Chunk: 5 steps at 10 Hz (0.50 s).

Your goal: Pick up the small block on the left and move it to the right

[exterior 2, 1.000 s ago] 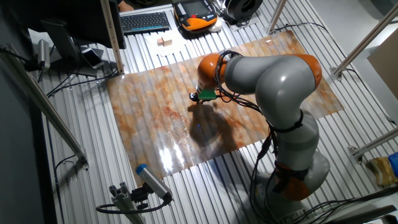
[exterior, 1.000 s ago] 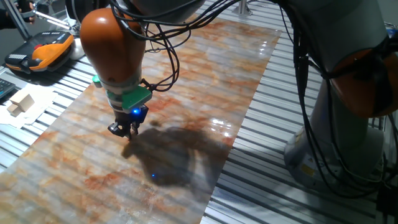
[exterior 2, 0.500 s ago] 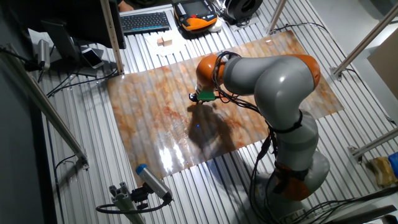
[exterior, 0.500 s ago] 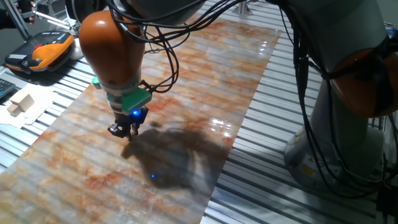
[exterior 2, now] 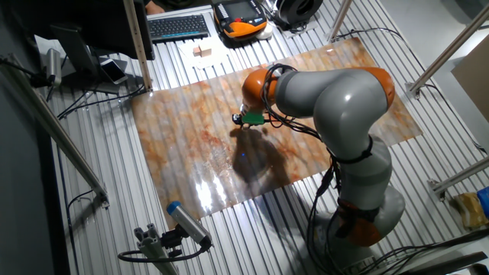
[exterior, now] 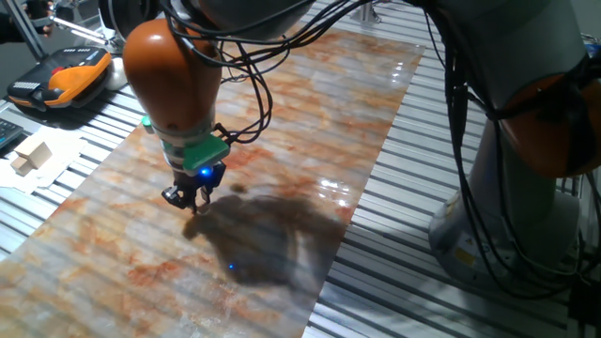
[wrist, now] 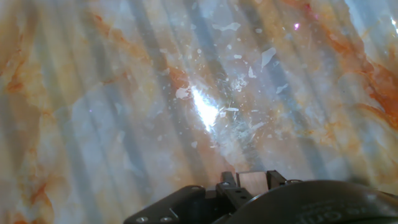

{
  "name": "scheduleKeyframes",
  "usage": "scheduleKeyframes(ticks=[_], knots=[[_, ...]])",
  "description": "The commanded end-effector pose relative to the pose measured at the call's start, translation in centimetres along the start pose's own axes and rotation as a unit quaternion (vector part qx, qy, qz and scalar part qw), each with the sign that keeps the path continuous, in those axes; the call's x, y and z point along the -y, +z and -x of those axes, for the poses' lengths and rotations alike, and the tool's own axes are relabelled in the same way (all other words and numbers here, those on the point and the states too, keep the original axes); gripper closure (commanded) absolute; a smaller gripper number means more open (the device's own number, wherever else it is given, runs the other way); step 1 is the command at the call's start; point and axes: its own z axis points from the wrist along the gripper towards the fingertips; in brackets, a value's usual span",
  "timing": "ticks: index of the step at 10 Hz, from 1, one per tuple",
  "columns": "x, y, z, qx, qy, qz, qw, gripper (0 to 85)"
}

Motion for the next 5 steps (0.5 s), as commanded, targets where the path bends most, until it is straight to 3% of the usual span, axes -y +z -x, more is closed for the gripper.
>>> scheduleKeyframes(ticks=[1,5], knots=[[0.0,-0.1,0.1,0.000,0.002,0.003,1.0000,51.0],[0.1,-1.4,0.3,0.003,0.007,-0.011,0.9999,51.0]])
